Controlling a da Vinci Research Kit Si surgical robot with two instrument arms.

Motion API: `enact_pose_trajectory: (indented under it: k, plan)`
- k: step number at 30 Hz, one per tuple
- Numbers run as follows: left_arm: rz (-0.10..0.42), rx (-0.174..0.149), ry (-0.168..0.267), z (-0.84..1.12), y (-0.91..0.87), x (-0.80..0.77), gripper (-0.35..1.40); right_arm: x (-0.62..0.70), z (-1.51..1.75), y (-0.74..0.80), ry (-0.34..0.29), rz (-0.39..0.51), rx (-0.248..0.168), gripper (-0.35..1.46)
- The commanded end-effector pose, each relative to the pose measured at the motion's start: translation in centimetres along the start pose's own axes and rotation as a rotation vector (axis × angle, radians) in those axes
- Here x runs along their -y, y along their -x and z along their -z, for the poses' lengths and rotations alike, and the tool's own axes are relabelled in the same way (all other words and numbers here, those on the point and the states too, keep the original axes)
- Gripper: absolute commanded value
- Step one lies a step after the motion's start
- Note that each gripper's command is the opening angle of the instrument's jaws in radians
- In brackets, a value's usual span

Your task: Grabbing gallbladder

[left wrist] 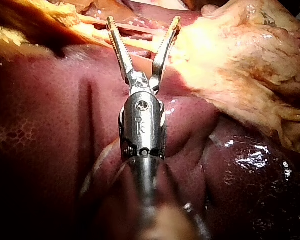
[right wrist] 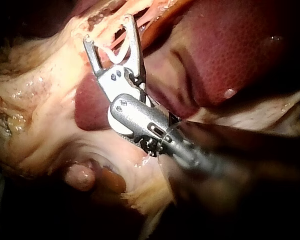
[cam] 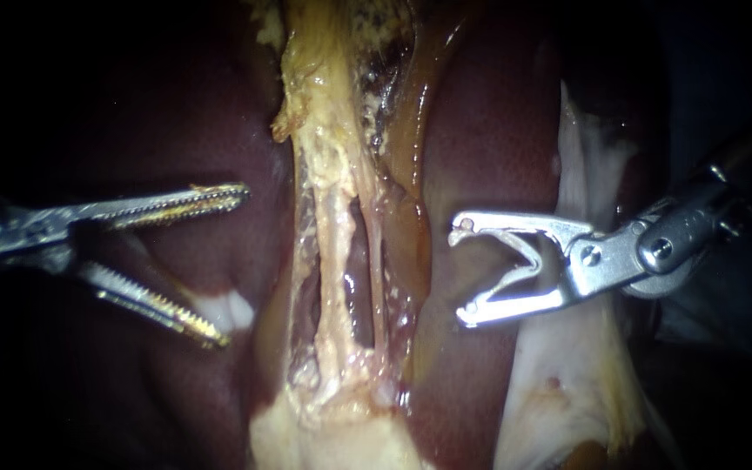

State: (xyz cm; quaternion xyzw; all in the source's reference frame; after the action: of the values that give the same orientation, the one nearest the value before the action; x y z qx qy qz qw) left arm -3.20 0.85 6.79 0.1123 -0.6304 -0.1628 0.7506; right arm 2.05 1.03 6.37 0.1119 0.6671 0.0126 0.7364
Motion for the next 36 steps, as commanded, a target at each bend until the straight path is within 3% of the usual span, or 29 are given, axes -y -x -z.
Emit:
enact_pose_trajectory:
  k: [1, 4, 9, 13, 19, 24, 36]
  plan:
    - [0.006, 0.001, -0.001, 0.00, 0.01, 0.00, 0.86, 0.00, 0.00, 0.00, 0.000, 0.000, 0.000, 0.58]
    - [0.033, -0.003, 0.034, 0.03, 0.07, -0.03, 0.88, 0.01, 0.00, -0.01, -0.001, 0.000, 0.000, 0.58]
    - [0.138, 0.005, 0.187, 0.08, 0.31, -0.27, 0.78, 0.01, 0.00, -0.01, -0.001, 0.000, 0.000, 0.58]
    - [0.208, 0.003, 0.283, 0.05, 0.38, -0.50, 0.69, 0.01, -0.02, -0.01, -0.001, 0.000, 0.000, 0.58]
    - [0.308, 0.017, 0.307, -0.25, 0.22, -0.71, 0.62, 0.02, -0.04, -0.02, 0.000, 0.001, 0.000, 0.58]
    - [0.358, 0.010, 0.317, -0.42, 0.09, -0.81, 0.61, 0.02, -0.04, -0.02, 0.000, 0.001, 0.000, 0.58]
    - [0.427, -0.006, 0.360, -0.43, -0.06, -1.02, 0.39, 0.02, -0.03, -0.02, -0.001, 0.001, 0.000, 0.58]
